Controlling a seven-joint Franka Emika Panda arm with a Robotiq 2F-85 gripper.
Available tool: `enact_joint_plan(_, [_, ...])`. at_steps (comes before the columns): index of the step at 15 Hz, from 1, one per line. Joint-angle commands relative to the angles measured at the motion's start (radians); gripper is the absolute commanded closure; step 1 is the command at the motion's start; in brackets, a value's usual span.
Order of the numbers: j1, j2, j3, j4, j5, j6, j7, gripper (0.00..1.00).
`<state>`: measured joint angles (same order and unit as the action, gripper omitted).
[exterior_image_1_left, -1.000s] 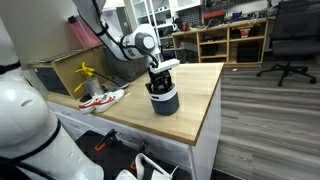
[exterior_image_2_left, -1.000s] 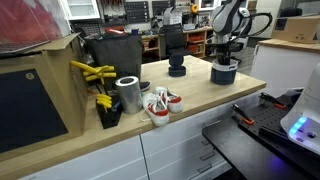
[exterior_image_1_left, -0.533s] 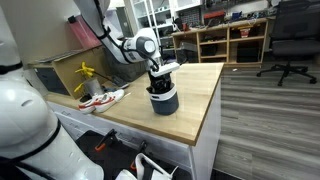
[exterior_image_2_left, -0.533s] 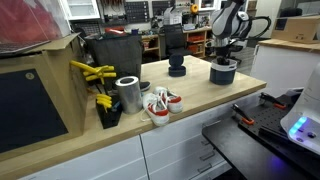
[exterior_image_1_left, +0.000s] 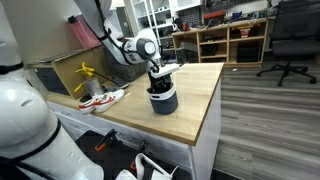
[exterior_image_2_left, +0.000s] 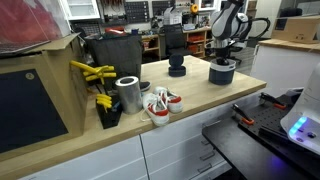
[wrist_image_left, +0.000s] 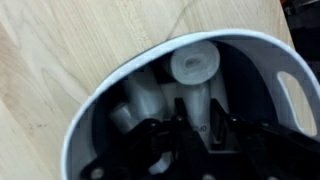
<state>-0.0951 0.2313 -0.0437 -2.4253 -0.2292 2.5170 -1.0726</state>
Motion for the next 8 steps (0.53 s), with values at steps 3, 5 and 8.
enact_joint_plan(3, [-0.008,0.01,0.014,-0.008,0.007,0.029,-0.007,0.94])
enact_joint_plan(5, [-0.009,0.004,0.014,-0.007,0.009,0.019,-0.01,0.93])
enact_joint_plan(8, [-0.014,-0.024,0.017,-0.004,0.027,-0.008,-0.02,0.93])
